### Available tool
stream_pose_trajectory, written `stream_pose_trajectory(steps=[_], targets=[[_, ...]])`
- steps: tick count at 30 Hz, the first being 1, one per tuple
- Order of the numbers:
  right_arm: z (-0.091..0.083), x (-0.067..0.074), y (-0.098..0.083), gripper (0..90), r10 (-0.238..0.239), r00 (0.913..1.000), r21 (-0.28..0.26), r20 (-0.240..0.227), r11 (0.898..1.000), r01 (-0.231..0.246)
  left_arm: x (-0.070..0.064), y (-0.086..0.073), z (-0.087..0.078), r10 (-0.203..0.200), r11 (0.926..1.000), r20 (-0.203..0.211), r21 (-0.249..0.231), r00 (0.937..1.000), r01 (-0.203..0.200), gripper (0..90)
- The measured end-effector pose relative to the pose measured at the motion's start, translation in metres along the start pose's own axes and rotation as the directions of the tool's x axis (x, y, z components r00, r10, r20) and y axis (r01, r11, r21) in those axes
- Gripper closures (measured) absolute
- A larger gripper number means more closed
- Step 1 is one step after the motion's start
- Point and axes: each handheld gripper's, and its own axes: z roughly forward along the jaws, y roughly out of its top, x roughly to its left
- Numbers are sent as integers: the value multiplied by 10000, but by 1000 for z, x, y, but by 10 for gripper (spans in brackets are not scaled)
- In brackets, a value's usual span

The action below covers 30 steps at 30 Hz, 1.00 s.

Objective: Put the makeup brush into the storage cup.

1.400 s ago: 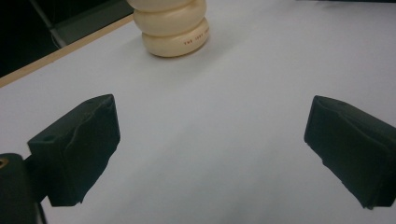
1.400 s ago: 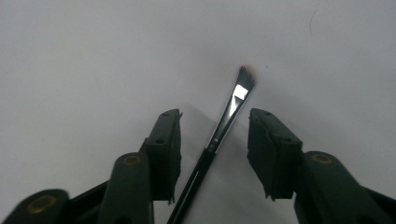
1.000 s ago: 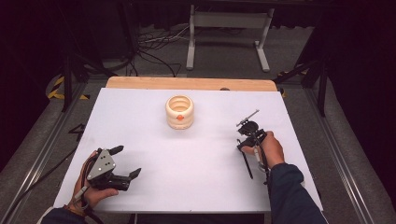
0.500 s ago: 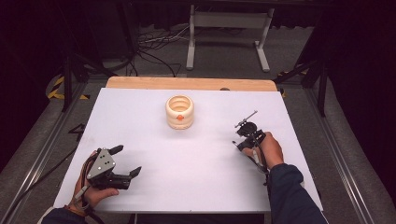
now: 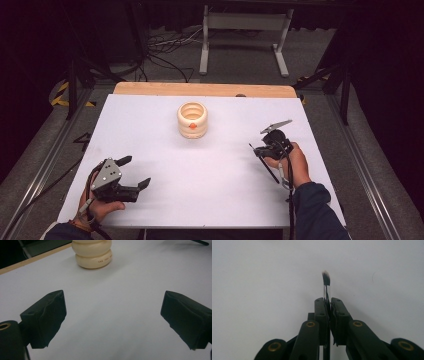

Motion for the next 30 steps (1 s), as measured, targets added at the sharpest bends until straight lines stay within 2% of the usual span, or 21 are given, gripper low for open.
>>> stream_pose_trajectory(steps=[2,5,9,11,13,16,19,20,21,24,26,27,30], targets=[[-2,0,-1,847,-1,10000,-128,-5,9999,1,0,0,0,-36,10000,43,-39,10000,36,74],[-12,1,-6,847,0,10000,-763,-40,9971,-3,1,1,-1,-135,9999,130,-99,9998,137,77],[-22,2,-15,847,-111,9998,-1712,142,9851,133,4,3,-2,-401,9990,189,-202,9990,405,82],[-28,2,-19,847,-202,9996,-2316,185,9725,239,4,4,-2,-490,9984,233,-284,9985,497,85],[-33,2,-20,848,-205,9993,-2680,301,9630,278,4,5,-2,-526,9981,274,-308,9982,535,85],[-41,6,-21,848,-437,9983,-3274,382,9434,539,5,7,-3,-617,9970,221,-444,9978,627,89],[-46,10,-20,848,-662,9972,-3671,358,9272,747,6,12,-2,-607,9960,169,-644,9980,617,97],[-46,10,-20,848,-662,9972,-3671,358,9272,747,6,12,-2,-607,9960,169,-644,9980,617,99],[-49,12,-20,847,-685,9971,-3939,327,9160,758,7,14,-2,-680,9948,198,-748,9975,693,106],[-54,14,-20,848,-757,9966,-4324,334,8979,827,8,21,2,-789,9921,318,-952,9964,816,113],[-56,16,-20,847,-765,9967,-4555,282,8865,809,8,27,4,-669,9920,439,-1041,9968,712,114],[-56,16,-20,847,-765,9967,-4555,282,8865,809,8,27,4,-669,9920,439,-1041,9968,712,114],[-58,19,-20,848,-847,9961,-4813,259,8723,867,6,39,10,-604,9894,593,-1283,9964,676,115]])
